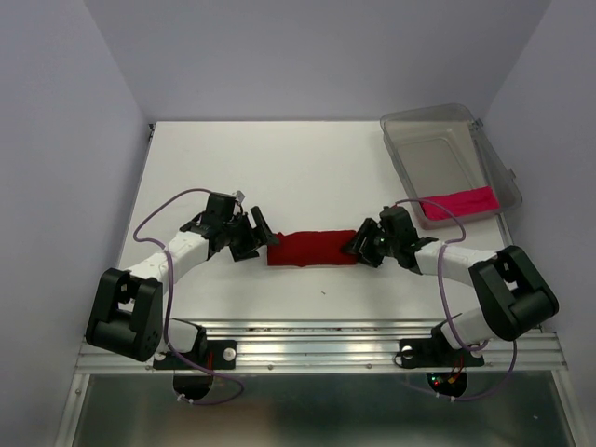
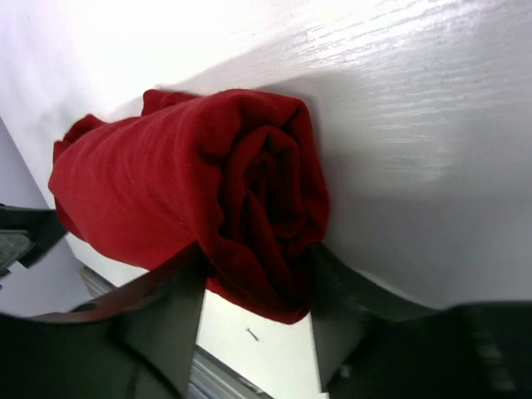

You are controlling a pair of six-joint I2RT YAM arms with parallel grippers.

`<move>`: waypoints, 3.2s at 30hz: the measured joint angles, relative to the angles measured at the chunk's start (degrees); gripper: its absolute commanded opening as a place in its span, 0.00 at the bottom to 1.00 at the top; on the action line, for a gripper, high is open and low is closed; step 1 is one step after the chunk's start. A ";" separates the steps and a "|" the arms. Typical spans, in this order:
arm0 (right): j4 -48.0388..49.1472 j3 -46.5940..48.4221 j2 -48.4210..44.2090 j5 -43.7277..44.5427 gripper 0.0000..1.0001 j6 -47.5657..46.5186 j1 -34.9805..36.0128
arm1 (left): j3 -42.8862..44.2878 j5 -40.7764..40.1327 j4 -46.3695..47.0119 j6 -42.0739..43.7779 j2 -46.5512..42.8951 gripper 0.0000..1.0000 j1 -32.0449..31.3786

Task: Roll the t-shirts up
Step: Move the bin to the center of the board.

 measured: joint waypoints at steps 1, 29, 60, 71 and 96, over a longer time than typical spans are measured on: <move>0.20 0.00 0.31 0.02 0.41 0.13 0.00 | 0.00 0.02 0.04 0.00 0.00 0.85 0.00; 1.55 0.00 0.90 0.26 0.01 0.66 0.00 | -6.27 3.19 14.32 -4.81 6.19 0.83 -1.33; -26.88 22.97 -6.80 20.02 0.83 -18.23 -0.79 | -0.35 -1.33 11.17 -1.42 11.39 0.00 -3.10; -31.36 35.39 3.10 29.44 0.94 -28.61 -13.81 | 2.93 -3.91 3.93 3.32 11.08 0.00 -2.47; -31.98 41.66 15.50 8.59 0.98 -35.82 -17.86 | 3.69 -5.90 -1.27 7.23 7.63 0.00 2.21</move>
